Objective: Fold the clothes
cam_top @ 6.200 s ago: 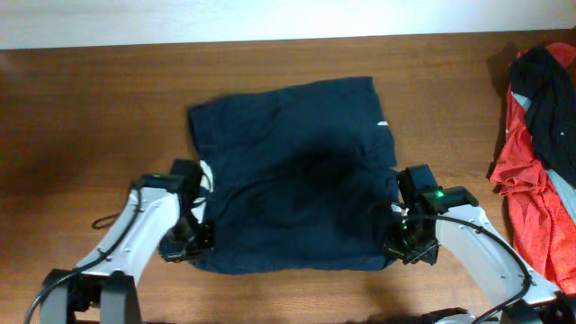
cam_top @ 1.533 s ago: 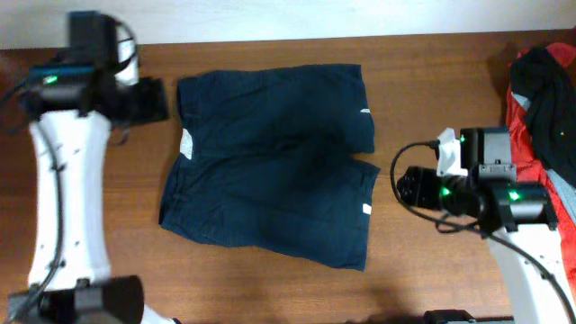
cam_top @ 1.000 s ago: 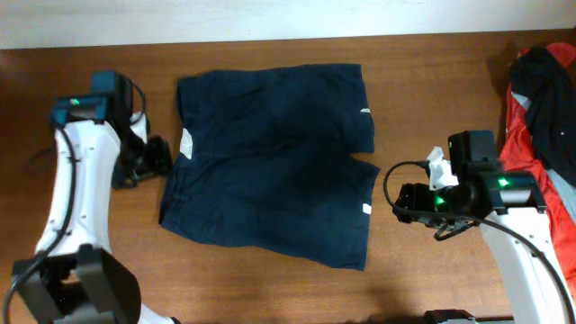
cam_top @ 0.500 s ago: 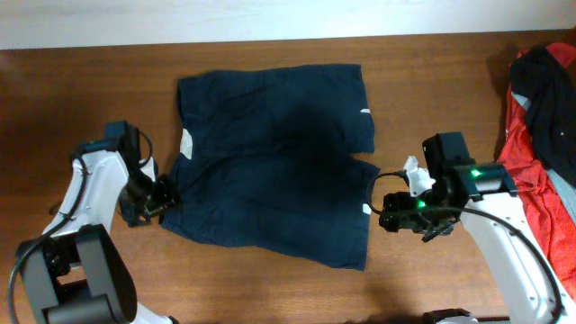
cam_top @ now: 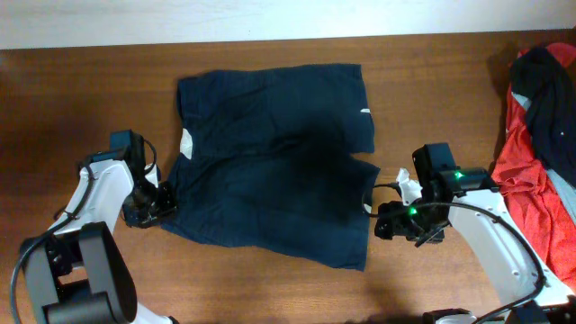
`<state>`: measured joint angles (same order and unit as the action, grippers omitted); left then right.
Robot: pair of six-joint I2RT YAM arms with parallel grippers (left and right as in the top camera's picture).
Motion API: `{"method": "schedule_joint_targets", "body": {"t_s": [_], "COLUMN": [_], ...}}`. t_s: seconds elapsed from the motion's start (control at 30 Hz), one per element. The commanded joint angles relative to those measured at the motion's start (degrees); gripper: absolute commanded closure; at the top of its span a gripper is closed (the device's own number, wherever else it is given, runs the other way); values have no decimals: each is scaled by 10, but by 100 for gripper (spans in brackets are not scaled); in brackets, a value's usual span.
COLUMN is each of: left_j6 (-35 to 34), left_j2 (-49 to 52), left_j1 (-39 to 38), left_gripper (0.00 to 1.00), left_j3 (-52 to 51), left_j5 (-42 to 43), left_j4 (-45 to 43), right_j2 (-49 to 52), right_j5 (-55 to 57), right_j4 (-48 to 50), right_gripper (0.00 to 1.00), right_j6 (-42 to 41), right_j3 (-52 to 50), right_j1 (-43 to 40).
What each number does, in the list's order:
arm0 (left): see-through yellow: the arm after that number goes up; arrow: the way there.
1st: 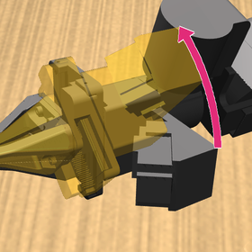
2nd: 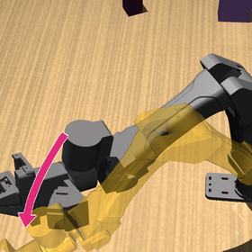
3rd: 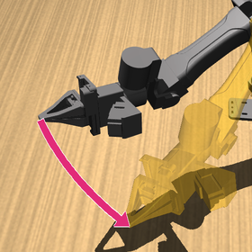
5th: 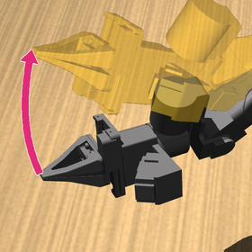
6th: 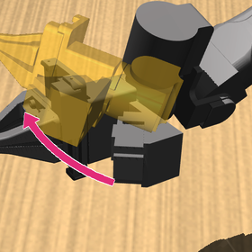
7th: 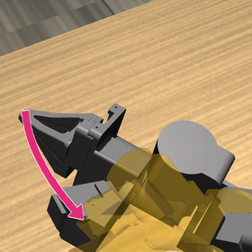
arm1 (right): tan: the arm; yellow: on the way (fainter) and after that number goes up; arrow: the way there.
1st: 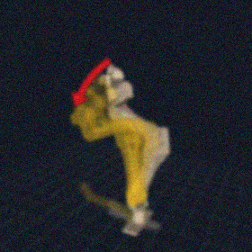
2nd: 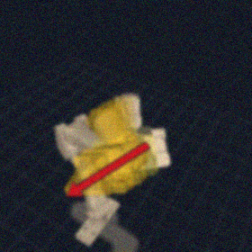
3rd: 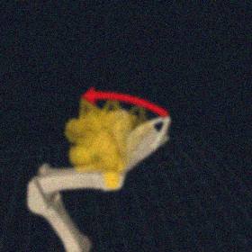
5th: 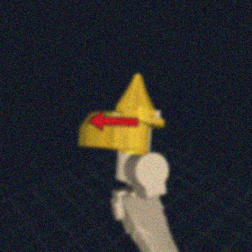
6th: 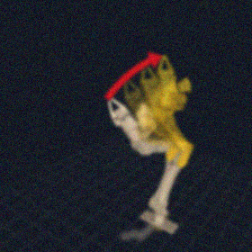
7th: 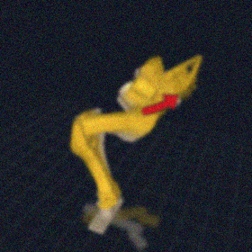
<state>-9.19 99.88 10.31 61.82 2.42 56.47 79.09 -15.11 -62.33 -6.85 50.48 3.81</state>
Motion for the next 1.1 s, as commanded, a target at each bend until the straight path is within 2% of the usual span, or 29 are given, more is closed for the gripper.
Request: {"method": "schedule_joint_targets", "body": {"t_s": [0.0,0.37,0.57,0.77,0.83,0.97,1.0,1.07], "left_j6": [2,12,12,11,11,11,11,11], "left_j2": [-3,-9,-37,-38,-38,-38,-38,-38], "left_j1": [2,2,2,1,1,1,1,1], "left_gripper": [99,99,99,99,92,62,61,61], "left_j3": [-2,2,4,3,3,3,3,3], "left_j5": [-7,-17,-17,-15,-11,9,11,13], "left_j4": [1,25,21,25,25,25,25,25], "right_j2": [4,4,9,32,39,47,49,50], "right_j5": [-9,-9,-10,-87,-122,-158,-158,-162], "right_j4": [2,2,9,38,62,119,128,147], "right_gripper": [25,17,13,12,13,13,13,21], "right_j6": [1,-12,-60,-62,-56,-17,-17,-17], "right_j3": [-4,-4,-24,-85,-103,-132,-137,-146], "right_j1": [4,3,3,3,3,4,3,4]}}
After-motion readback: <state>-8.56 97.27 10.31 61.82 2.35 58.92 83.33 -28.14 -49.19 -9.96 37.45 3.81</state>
